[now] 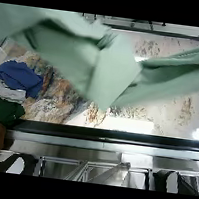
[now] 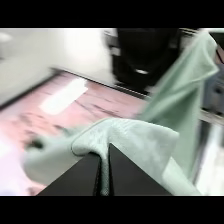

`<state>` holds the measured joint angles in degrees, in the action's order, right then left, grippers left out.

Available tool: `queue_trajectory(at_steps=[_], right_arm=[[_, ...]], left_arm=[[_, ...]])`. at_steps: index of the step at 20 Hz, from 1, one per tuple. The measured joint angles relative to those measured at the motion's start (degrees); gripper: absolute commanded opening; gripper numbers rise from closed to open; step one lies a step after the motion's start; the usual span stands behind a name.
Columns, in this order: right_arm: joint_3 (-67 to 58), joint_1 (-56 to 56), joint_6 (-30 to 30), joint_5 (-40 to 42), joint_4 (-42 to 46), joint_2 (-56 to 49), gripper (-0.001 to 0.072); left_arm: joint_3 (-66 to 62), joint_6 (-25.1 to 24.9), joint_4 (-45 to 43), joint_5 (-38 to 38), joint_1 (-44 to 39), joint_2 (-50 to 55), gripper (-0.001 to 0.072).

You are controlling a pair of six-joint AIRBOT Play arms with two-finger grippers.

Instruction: Fold the shirts.

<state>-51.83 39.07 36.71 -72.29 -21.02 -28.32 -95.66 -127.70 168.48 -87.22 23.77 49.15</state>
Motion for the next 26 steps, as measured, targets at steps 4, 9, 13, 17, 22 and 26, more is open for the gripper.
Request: queue_trajectory(at_steps=[4, 9, 13, 17, 22, 26], right_arm=[[1.57, -7.32, 7.17, 12.07, 18.4, -7.93, 0.0022], [4.46, -22.34, 9.09, 21.46, 29.51, -32.68, 0.0032], [4.79, -26.95, 6.95, 24.76, 30.32, -48.85, 0.0434], [4.59, -23.06, 8.02, 24.22, 34.32, -52.54, 0.0535], [5.25, -19.1, 16.63, 17.07, 46.71, -52.19, 0.0581], [5.88, -24.26, 20.57, 18.67, 50.82, -55.12, 0.0578]], left_arm=[[16.15, 2.05, -1.86, 3.15, 3.52, 2.14, 0.0021], [33.97, -2.97, -2.47, 11.34, -4.42, 16.5, 0.0018], [34.21, -5.16, -2.34, 14.29, -10.93, 31.87, 0.0673], [26.77, -3.85, -2.36, 9.09, -10.82, 43.17, 0.0712], [19.56, 1.29, -6.84, 3.19, -4.04, 47.74, 0.0711], [18.73, 3.82, -11.5, 5.18, -3.21, 49.11, 0.0711]])
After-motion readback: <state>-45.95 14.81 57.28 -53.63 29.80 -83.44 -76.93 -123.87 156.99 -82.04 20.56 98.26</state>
